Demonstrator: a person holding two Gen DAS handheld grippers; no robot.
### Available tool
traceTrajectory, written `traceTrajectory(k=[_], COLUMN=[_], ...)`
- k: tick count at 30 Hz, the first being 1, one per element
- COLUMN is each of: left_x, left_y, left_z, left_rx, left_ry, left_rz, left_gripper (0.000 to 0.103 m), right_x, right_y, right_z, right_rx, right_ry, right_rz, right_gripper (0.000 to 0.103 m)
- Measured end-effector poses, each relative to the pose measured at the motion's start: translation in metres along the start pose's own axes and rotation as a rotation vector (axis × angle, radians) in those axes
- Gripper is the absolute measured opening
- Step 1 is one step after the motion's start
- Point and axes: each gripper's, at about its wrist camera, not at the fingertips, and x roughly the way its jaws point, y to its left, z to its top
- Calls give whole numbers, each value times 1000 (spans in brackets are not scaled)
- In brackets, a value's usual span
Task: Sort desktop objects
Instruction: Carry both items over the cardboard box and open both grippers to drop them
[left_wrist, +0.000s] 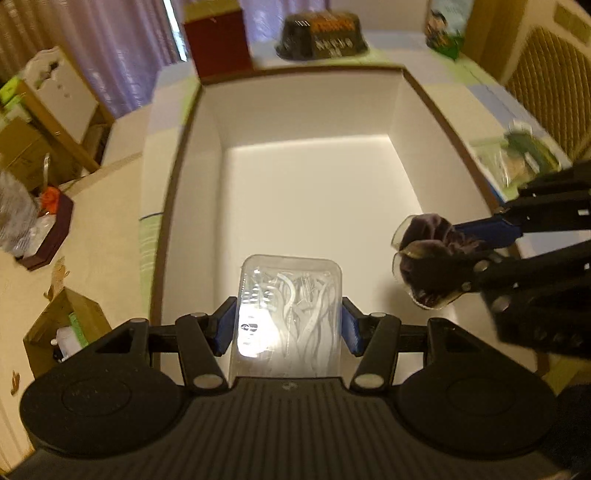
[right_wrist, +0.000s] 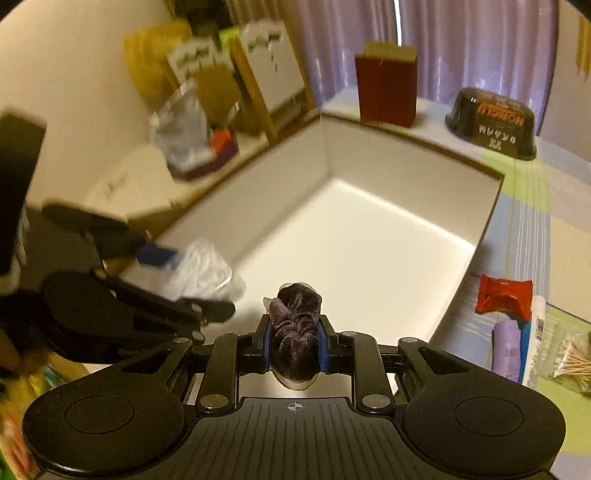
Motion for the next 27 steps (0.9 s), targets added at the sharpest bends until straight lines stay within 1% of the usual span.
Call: traceTrajectory(k=[5, 13, 19, 26, 27], left_x=[23, 44, 45, 42, 41], left_y=[0, 3, 4, 4, 5], left_z=[-4, -21, -23, -17, -16], left_rx=[82, 79, 95, 80, 75], left_ry=[64, 148, 165, 160, 159], left_rz=[-12, -39, -52, -52, -55], left_gripper=[52, 53, 53, 53, 54], right_x=[28, 64, 78, 81, 80], right_y=[5, 12, 9, 2, 1], right_z=[-8, -17, -13, -10, -9], right_rx=[-99, -230, -242, -236, -234], right_ry=[106, 202, 226, 203, 197], right_rz=[-38, -42, -40, -35, -33], right_gripper=[23, 23, 23, 24, 33])
